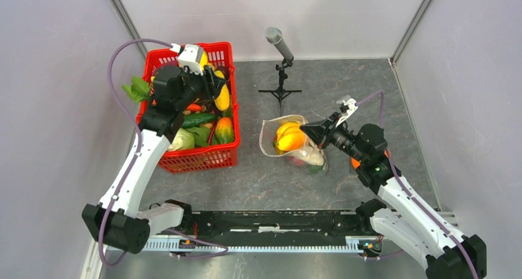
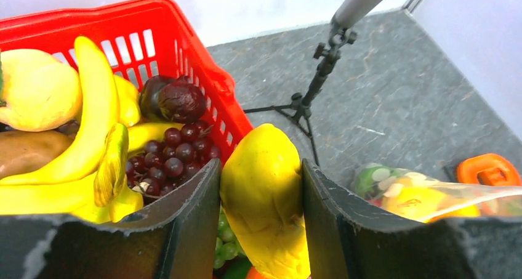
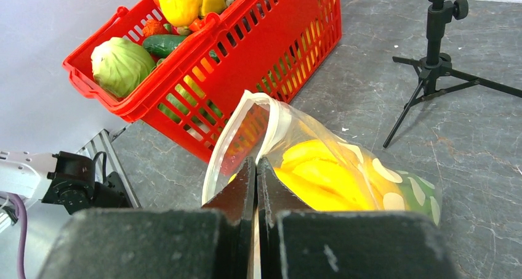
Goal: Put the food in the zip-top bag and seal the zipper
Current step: Pick up the fake fruit from the bin, then place the fake fruit in the zipper food storage bag.
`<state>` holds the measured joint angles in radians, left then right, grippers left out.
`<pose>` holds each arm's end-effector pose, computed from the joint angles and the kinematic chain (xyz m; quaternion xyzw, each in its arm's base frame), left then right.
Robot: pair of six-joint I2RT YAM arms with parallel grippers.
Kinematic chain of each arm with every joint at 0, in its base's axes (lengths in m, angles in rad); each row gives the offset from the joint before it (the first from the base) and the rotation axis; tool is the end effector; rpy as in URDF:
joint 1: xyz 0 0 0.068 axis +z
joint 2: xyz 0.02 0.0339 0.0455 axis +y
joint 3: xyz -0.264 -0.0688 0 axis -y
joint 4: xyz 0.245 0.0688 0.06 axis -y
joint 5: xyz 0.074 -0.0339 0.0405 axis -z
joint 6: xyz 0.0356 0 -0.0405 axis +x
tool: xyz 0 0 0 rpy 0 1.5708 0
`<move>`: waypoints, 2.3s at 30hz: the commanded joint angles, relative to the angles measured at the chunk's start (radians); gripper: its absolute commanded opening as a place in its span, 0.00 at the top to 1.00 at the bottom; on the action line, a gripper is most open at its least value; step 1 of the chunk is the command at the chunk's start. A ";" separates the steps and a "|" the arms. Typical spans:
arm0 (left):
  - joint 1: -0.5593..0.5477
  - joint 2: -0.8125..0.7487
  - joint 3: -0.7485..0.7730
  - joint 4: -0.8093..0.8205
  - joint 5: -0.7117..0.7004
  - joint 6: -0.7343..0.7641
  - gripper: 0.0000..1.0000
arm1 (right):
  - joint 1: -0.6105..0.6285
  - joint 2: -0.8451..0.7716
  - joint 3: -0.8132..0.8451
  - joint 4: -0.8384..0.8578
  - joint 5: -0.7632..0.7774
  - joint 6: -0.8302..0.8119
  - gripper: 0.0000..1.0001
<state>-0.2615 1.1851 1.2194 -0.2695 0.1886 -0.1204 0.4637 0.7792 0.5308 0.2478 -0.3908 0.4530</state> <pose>0.2586 -0.0761 0.4011 0.1133 0.7756 -0.1896 0.5913 0.1650 0.0977 0.2969 -0.1410 0.6931 0.4300 0.5611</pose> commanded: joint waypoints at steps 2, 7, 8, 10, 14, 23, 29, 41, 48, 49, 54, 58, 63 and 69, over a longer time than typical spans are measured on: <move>-0.002 -0.092 -0.077 0.188 0.130 -0.179 0.63 | -0.001 -0.007 -0.008 0.079 0.006 0.022 1.00; -0.029 -0.123 -0.195 0.453 0.357 -0.430 0.63 | -0.001 -0.012 -0.013 0.098 0.005 0.033 1.00; -0.050 -0.128 -0.230 0.517 0.366 -0.472 0.63 | -0.001 -0.013 -0.015 0.107 0.005 0.032 1.00; -0.126 -0.142 -0.290 0.625 0.349 -0.470 0.63 | 0.000 -0.018 -0.024 0.137 0.002 0.048 1.00; -0.301 -0.146 -0.338 0.648 0.241 -0.230 0.59 | 0.000 -0.018 -0.027 0.177 -0.020 0.082 1.00; -0.446 -0.080 -0.446 0.757 0.144 0.116 0.60 | 0.000 -0.027 -0.025 0.195 -0.033 0.108 1.00; -0.491 0.010 -0.453 0.805 0.093 0.246 0.60 | 0.000 -0.037 -0.019 0.211 -0.057 0.128 1.00; -0.516 0.049 -0.438 0.690 0.108 0.410 0.59 | 0.000 -0.048 -0.005 0.181 -0.050 0.124 1.00; -0.531 0.093 -0.352 0.469 0.269 0.450 0.49 | 0.000 -0.031 0.006 0.212 -0.076 0.144 1.00; -0.533 0.089 -0.341 0.445 0.280 0.450 0.44 | 0.000 -0.030 0.007 0.212 -0.076 0.140 1.00; -0.535 0.081 -0.246 0.277 0.307 0.459 0.26 | 0.000 -0.020 0.023 0.203 -0.082 0.121 1.00; -0.535 0.066 -0.252 0.279 0.305 0.461 0.23 | 0.000 -0.019 0.034 0.174 -0.064 0.096 1.00; -0.535 0.057 -0.241 0.224 0.162 0.429 0.39 | 0.000 -0.034 0.042 0.172 -0.069 0.103 1.00; -0.535 0.068 -0.221 0.191 0.136 0.390 0.54 | 0.000 -0.047 0.043 0.167 -0.060 0.108 1.00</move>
<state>-0.7925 1.2652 0.9443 -0.0303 0.3668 0.3008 0.4637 0.7570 0.5110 0.3351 -0.4583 0.5671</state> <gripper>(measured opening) 0.485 0.006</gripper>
